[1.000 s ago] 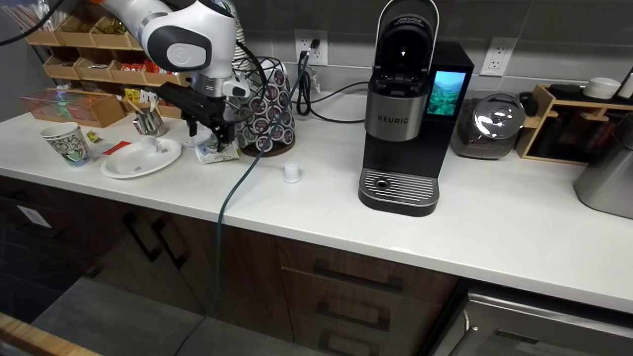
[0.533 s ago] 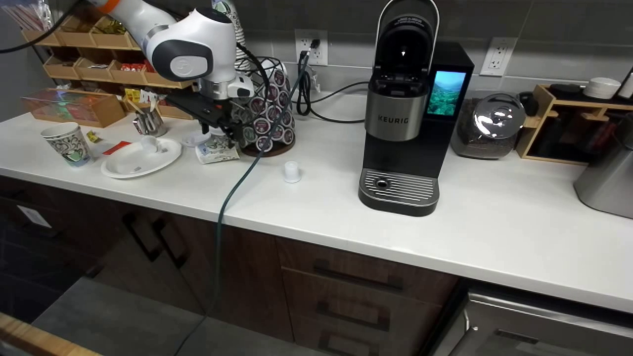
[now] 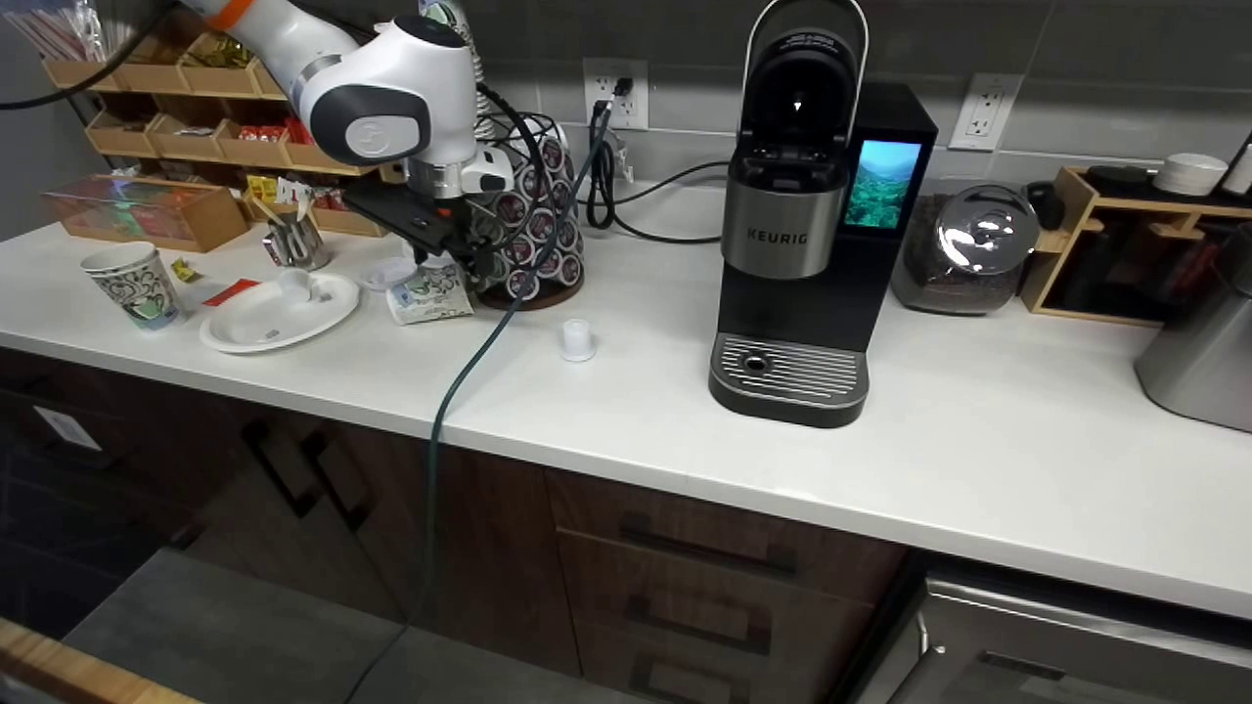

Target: Pick up the coffee cup on the right and put it on the white plate.

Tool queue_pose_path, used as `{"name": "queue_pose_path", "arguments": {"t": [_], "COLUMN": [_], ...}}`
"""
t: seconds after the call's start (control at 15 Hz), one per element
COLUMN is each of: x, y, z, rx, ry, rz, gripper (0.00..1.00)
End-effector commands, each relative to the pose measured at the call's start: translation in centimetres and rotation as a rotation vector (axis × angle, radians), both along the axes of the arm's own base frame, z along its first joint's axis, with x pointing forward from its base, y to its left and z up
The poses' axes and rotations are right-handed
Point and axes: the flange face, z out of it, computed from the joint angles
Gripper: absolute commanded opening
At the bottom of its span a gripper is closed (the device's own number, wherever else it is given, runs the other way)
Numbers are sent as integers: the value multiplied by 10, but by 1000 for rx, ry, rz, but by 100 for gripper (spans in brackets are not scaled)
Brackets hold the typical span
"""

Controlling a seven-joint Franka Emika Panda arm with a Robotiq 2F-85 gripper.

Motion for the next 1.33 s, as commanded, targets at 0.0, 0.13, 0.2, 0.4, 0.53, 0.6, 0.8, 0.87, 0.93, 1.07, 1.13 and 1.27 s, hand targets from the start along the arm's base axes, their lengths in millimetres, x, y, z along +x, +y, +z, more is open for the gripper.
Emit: {"name": "queue_pose_path", "arguments": {"t": [0.0, 0.13, 0.2, 0.4, 0.53, 0.6, 0.8, 0.87, 0.93, 1.07, 1.13, 1.27], "x": [6, 8, 9, 3, 7, 7, 6, 6, 6, 6, 6, 6], "y": [6, 9, 11, 13, 12, 12, 12, 12, 12, 12, 12, 12], "z": [-2, -3, -3, 0, 3, 2, 1, 1, 1, 1, 1, 1], "rx": [34, 41, 37, -12, 2, -2, -5, -5, -5, -5, -5, -5], "ry": [-26, -33, -39, -43, -39, -41, -43, -43, -43, -43, -42, -42], "rz": [15, 23, 20, 17, 18, 17, 16, 16, 16, 16, 16, 16], "gripper": [100, 100, 100, 100, 100, 100, 100, 100, 100, 100, 100, 100]}}
